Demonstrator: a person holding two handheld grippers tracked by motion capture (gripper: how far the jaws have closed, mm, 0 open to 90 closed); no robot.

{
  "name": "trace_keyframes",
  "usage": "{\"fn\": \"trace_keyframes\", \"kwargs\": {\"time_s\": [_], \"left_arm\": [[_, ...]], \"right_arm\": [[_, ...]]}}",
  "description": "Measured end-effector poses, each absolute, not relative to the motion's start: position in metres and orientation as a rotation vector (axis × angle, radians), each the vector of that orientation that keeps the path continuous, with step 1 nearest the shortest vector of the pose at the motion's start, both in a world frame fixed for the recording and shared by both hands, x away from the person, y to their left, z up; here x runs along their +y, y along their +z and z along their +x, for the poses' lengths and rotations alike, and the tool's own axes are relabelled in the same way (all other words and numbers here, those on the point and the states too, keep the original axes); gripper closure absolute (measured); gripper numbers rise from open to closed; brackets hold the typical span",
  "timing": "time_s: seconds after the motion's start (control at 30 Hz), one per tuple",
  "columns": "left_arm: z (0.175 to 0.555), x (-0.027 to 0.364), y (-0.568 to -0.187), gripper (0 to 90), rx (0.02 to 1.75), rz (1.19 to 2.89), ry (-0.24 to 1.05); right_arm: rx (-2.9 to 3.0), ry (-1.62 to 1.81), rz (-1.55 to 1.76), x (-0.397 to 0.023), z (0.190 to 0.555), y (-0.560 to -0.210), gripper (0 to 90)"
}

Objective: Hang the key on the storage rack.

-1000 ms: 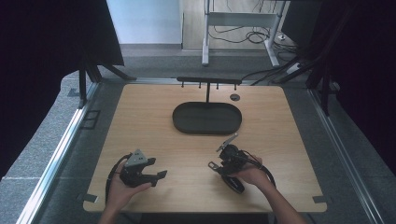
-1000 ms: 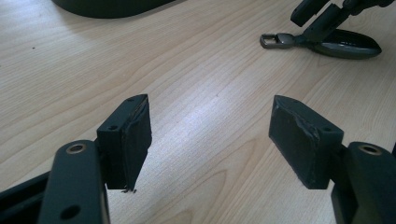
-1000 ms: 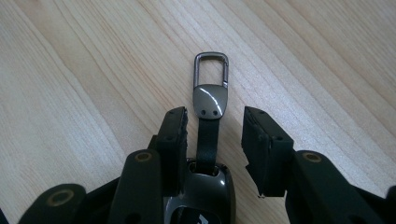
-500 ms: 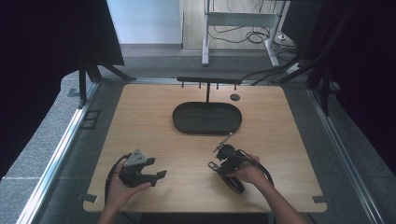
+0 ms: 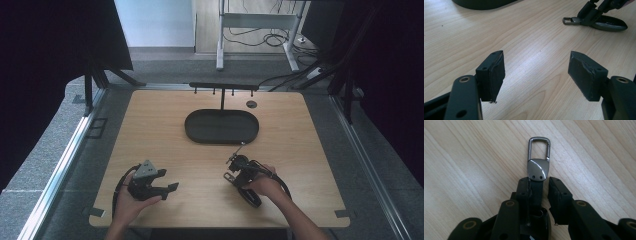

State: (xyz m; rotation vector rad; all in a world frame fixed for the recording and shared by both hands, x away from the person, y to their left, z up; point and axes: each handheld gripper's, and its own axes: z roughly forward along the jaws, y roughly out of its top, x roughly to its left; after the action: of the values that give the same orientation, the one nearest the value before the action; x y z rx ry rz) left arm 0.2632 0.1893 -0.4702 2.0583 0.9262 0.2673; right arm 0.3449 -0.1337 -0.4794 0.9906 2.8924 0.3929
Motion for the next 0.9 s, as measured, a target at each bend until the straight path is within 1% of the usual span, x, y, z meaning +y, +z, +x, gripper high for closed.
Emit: {"fn": "trace_keyframes", "kwargs": {"time_s": [0.5,0.57,0.9], "left_arm": [[0.2634,0.1879,-0.471,30.5,0.924,2.065,0.264],[0.2634,0.1877,-0.471,30.5,0.923,2.066,0.264],[0.2634,0.1871,-0.4712,30.5,0.923,2.068,0.262]], "right_arm": [[2.874,0.377,1.011,-0.1336,0.3448,-0.4793,76.1],[2.877,0.381,1.012,-0.1337,0.3446,-0.4793,79.0],[2.87,0.39,1.021,-0.1341,0.3436,-0.4794,79.5]]}}
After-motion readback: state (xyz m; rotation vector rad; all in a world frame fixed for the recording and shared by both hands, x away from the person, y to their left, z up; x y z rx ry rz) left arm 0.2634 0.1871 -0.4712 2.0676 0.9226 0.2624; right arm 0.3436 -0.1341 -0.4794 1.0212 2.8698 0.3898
